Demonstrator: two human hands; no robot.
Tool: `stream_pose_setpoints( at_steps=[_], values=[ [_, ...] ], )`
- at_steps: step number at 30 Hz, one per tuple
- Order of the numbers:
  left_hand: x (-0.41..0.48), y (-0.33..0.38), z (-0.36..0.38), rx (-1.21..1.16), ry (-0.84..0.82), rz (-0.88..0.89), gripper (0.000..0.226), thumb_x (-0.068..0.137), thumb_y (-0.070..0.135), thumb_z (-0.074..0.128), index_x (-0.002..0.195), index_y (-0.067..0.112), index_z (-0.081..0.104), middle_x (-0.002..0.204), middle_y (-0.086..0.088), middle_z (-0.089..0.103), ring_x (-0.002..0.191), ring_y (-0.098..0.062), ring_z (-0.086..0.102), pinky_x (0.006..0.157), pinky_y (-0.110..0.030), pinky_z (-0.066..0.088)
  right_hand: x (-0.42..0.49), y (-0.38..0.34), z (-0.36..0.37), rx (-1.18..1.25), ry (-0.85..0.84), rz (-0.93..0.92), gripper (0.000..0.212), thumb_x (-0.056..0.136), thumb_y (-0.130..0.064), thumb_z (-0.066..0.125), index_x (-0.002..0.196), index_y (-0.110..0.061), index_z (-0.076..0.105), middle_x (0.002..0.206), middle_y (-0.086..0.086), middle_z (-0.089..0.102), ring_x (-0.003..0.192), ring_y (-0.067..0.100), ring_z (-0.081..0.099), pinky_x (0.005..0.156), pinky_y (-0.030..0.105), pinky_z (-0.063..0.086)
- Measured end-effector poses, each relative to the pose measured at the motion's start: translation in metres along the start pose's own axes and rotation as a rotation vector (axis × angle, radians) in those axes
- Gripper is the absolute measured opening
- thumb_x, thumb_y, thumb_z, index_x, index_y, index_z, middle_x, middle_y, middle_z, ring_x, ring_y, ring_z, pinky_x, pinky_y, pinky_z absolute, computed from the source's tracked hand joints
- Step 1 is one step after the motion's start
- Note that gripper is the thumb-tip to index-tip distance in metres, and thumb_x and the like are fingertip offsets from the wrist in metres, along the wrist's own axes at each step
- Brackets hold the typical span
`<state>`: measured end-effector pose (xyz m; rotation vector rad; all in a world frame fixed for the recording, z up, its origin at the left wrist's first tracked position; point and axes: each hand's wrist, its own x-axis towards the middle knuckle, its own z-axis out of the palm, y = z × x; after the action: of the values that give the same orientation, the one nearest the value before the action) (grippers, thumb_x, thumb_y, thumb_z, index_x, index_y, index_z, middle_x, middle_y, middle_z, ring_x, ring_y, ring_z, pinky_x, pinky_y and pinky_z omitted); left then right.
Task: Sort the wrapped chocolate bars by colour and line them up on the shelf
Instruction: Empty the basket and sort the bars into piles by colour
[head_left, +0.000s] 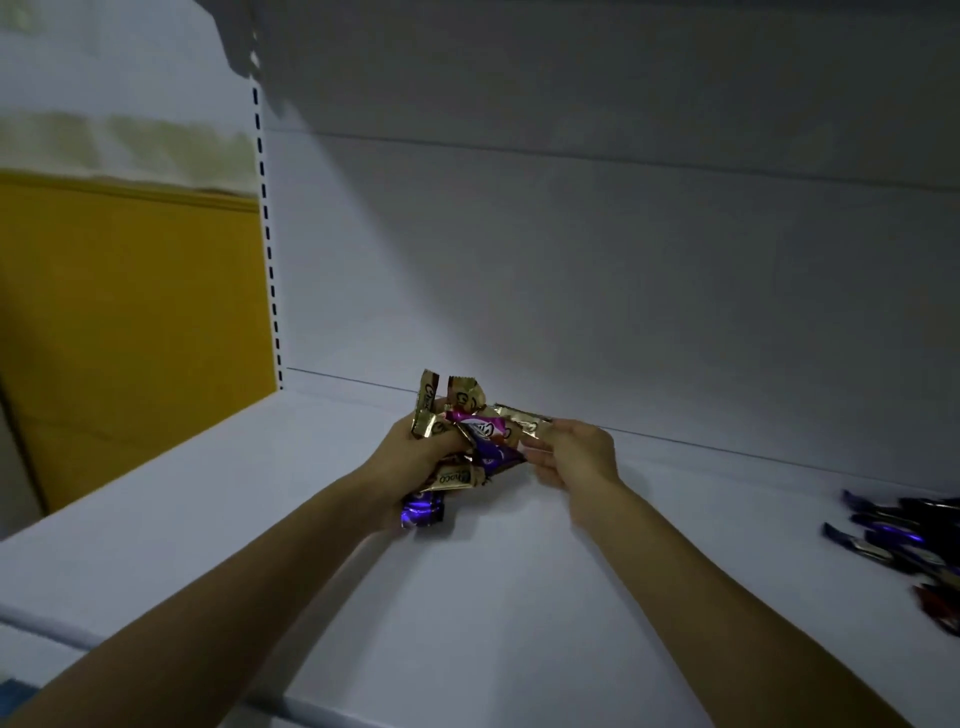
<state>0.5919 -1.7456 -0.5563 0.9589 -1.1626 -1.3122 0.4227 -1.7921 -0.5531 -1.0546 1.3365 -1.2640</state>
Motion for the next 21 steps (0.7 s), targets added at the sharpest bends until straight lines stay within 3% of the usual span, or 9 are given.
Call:
stream_pose_setpoints(
  at_steps=[3,5,8,11,13,17,21],
  values=[
    [0.0,0.006,-0.018,0.001,-0.004,-0.004,0.024,0.087,0.007,0.064,0.111,0.011,0.067,0.084,-0.01,0.075,0.07,-0.02,0.073,0.053,-0.023,0.053,0.003,-0.002,0.019,-0.136,-0.055,-0.078,0.032,0.095,-0.023,0.054,0.126,-0.016,0.052,0.119,0.008,0.06,0.091,0.019,0.065,0.08,0.034,0.055],
    [0.0,0.006,-0.024,-0.015,-0.004,-0.003,0.025,0.086,0.006,0.066,0.11,0.01,0.067,0.086,-0.011,0.074,0.073,-0.022,0.073,0.055,-0.024,0.054,-0.001,0.003,0.026,-0.203,-0.039,-0.175,0.031,0.096,-0.036,0.05,0.121,-0.018,0.055,0.119,0.003,0.06,0.101,0.019,0.061,0.09,0.038,0.051],
    [0.001,-0.002,-0.027,-0.044,0.005,0.033,0.027,0.083,0.004,0.068,0.109,0.01,0.068,0.093,-0.016,0.074,0.079,-0.026,0.072,0.06,-0.027,0.056,-0.012,0.019,0.031,-0.123,-0.129,-0.216,0.02,0.096,-0.035,0.05,0.092,-0.021,0.064,0.091,0.001,0.07,0.085,0.017,0.065,0.074,0.029,0.05],
    [0.003,-0.008,-0.029,-0.022,-0.035,0.075,0.024,0.085,0.002,0.064,0.106,0.013,0.071,0.097,-0.018,0.073,0.084,-0.029,0.072,0.065,-0.029,0.057,-0.01,0.028,0.034,-0.21,-0.193,-0.295,0.023,0.097,-0.018,0.05,0.08,-0.025,0.065,0.083,-0.001,0.069,0.087,0.021,0.064,0.079,0.033,0.05],
    [0.004,-0.008,-0.032,-0.016,-0.065,0.06,0.023,0.086,0.002,0.063,0.1,0.016,0.074,0.094,-0.016,0.074,0.081,-0.026,0.072,0.063,-0.027,0.056,-0.008,0.029,0.034,-0.201,-0.18,-0.282,0.023,0.096,-0.016,0.052,0.078,-0.023,0.064,0.081,-0.002,0.068,0.084,0.018,0.064,0.077,0.033,0.05],
    [0.005,-0.008,-0.033,-0.044,-0.058,0.027,0.022,0.084,0.004,0.065,0.099,0.017,0.074,0.096,-0.016,0.073,0.08,-0.025,0.072,0.061,-0.026,0.055,0.001,0.027,0.029,-0.02,-0.074,-0.205,0.015,0.093,-0.012,0.056,0.08,-0.017,0.064,0.076,0.0,0.068,0.065,0.007,0.064,0.055,0.02,0.05],
    [0.006,-0.005,-0.032,-0.096,-0.028,0.021,0.025,0.073,0.012,0.07,0.097,0.018,0.075,0.098,-0.015,0.074,0.081,-0.023,0.073,0.06,-0.024,0.055,0.011,0.021,0.019,0.121,0.078,-0.171,0.012,0.092,-0.005,0.053,0.088,-0.01,0.064,0.073,0.006,0.067,0.049,0.008,0.061,0.049,0.021,0.05]
  ],
)
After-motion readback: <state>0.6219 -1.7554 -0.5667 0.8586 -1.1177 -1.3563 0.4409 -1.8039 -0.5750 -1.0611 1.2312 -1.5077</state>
